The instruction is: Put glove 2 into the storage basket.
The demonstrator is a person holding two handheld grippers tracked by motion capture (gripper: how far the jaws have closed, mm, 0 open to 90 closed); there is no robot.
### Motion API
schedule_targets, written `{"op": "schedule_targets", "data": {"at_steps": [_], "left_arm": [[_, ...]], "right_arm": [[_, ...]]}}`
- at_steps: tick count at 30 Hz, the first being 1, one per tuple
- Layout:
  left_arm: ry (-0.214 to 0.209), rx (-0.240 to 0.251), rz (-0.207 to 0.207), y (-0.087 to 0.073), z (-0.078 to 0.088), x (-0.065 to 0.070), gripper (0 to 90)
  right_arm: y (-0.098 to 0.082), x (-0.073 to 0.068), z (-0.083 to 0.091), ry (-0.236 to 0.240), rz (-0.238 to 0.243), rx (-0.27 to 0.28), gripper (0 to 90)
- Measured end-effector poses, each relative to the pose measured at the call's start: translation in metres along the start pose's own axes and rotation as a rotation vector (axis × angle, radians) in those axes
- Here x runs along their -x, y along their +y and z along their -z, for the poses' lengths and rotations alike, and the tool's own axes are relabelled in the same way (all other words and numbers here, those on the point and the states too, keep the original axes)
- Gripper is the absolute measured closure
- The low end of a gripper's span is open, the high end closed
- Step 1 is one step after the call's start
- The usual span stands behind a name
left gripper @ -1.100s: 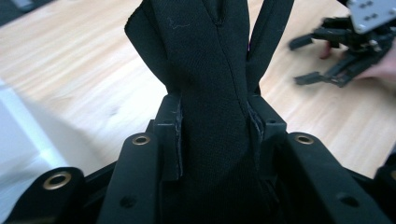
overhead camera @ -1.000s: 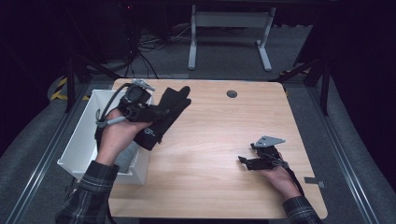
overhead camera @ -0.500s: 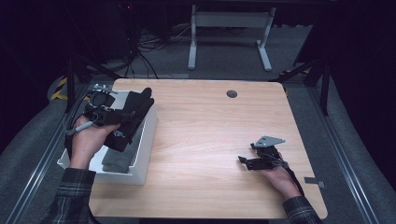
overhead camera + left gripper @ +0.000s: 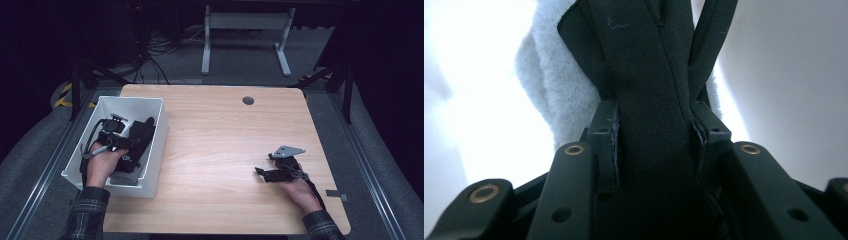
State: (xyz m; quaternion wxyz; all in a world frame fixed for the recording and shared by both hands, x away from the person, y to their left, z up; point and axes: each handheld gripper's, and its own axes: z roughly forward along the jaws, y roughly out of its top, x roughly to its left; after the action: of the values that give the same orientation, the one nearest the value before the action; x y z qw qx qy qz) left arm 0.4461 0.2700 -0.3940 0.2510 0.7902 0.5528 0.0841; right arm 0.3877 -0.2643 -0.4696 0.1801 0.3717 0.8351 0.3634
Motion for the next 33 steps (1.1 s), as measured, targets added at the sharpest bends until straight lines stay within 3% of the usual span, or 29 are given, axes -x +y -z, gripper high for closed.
{"op": "schedule_targets", "data": {"at_steps": [7,14,21,26,30,31,33], "left_arm": [[0.004,0.012,0.005,0.001,0.002,0.000,57.7],[0.017,0.061,-0.007,0.009,0.015,0.006,29.0],[-0.003,0.137,-0.052,0.022,0.039,0.022,25.5],[-0.051,0.188,-0.097,0.033,0.055,0.039,24.4],[-0.097,0.218,-0.144,0.039,0.060,0.062,23.9],[-0.097,0.218,-0.144,0.039,0.060,0.062,23.8],[-0.130,0.237,-0.166,0.042,0.059,0.079,23.7]], "right_arm": [[0.000,0.000,0.000,-0.001,0.002,0.001,21.9],[0.000,0.000,0.000,-0.001,0.002,0.002,21.9],[0.000,0.000,0.000,-0.002,0.002,0.001,21.9],[0.000,0.000,0.000,0.000,0.000,0.000,21.9],[0.000,0.000,0.000,0.000,0.000,0.000,21.9],[0.000,0.000,0.000,0.000,0.000,0.000,21.9],[0.000,0.000,0.000,-0.001,0.000,0.000,21.9]]}}
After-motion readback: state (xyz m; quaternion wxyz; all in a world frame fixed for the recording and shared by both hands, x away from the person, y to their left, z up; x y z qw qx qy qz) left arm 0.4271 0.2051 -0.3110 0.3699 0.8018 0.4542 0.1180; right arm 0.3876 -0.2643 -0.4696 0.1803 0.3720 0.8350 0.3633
